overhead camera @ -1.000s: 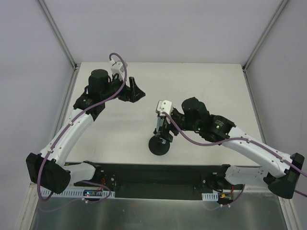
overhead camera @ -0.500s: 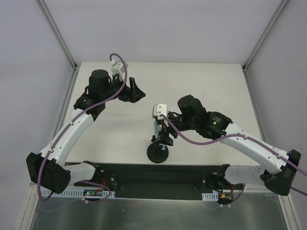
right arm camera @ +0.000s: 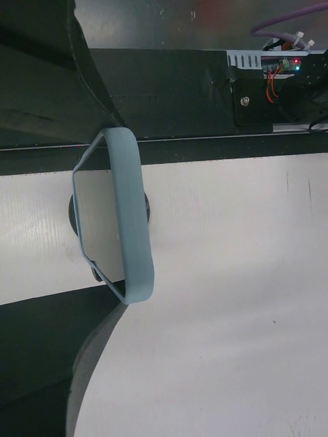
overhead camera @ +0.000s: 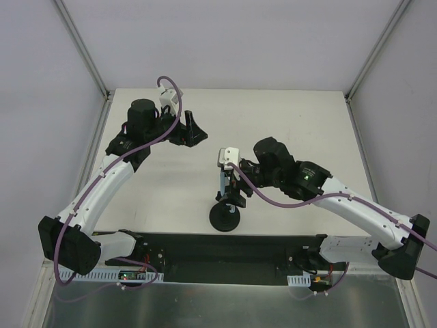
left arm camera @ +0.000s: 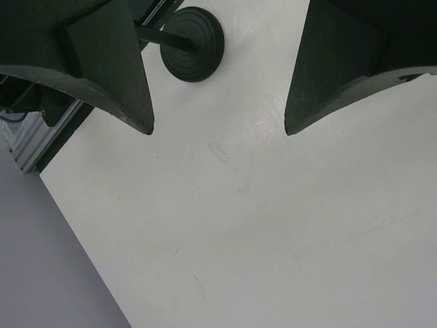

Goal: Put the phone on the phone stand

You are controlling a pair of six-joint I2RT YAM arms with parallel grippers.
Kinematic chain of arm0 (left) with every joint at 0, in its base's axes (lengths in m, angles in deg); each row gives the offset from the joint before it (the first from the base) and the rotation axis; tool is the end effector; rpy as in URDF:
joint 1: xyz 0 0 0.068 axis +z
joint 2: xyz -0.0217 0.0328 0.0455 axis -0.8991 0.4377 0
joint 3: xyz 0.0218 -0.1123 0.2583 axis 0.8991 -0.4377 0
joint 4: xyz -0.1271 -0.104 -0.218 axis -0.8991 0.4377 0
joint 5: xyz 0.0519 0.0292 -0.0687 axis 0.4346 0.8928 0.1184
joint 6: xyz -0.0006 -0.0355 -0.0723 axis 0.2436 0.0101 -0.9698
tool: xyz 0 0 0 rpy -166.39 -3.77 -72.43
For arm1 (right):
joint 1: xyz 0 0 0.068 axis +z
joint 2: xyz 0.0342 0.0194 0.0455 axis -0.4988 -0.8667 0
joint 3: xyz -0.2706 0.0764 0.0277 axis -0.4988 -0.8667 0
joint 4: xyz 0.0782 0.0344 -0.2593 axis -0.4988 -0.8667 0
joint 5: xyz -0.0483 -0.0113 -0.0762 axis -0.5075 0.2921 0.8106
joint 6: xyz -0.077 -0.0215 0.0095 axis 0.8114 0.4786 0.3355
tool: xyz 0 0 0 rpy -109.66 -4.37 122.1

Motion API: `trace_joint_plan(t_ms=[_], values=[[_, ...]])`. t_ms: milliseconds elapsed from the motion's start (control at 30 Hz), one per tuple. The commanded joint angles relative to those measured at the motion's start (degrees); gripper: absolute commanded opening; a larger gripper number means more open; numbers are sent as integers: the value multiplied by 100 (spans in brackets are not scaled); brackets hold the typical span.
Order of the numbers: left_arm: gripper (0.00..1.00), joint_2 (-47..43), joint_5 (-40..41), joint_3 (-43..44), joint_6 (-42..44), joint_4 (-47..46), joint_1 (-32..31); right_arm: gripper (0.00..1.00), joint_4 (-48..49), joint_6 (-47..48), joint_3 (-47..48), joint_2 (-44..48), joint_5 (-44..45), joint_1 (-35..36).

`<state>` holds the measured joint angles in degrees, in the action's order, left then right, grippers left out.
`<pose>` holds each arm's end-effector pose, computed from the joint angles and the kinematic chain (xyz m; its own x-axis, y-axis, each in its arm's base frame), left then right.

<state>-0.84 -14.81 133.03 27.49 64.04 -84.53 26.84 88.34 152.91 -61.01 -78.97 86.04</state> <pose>0.2863 -0.1410 0.3825 -0.4224 -0.1234 -0.8980 0.6311 0.6710 -0.3891 0.1404 0.2597 0.3656 0.3338 -0.4104 -0.8486 -0.9345 -0.0261 -0.3549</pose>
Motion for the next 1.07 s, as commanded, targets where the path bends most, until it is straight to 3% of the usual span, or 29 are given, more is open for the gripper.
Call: trace_joint_plan(t_ms=[0, 33, 67, 100, 133, 400, 533, 767, 933, 1033], values=[[75, 29, -119, -3, -96, -192, 80, 54, 493, -91, -10, 299, 353, 48], [76, 29, -101, 5, -96, -200, 80, 61, 511, -117, -36, 326, 388, 57], [76, 20, -153, 5, -96, -200, 80, 83, 537, -135, -80, 387, 458, 57], [76, 29, -189, 14, -122, -192, 80, 94, 581, -152, -97, 422, 493, 57], [76, 29, -206, 14, -114, -200, 80, 97, 616, -231, -132, 440, 537, 66], [76, 20, -155, 5, -87, -192, 80, 97, 564, -592, -28, 800, 634, 57], [76, -14, -224, 14, -96, -200, 80, 97, 572, -829, -10, 1492, 1081, 66], [76, -164, -84, -12, -52, -218, 80, 97, 422, -1374, -158, 3180, 5513, 57], [79, -795, -30, 58, 141, -218, 89, 96, 834, -1348, -588, 4760, 6258, 57], [85, -1516, 126, 66, 256, -393, 80, 96, 907, -1243, -416, 5141, 6548, 57]])
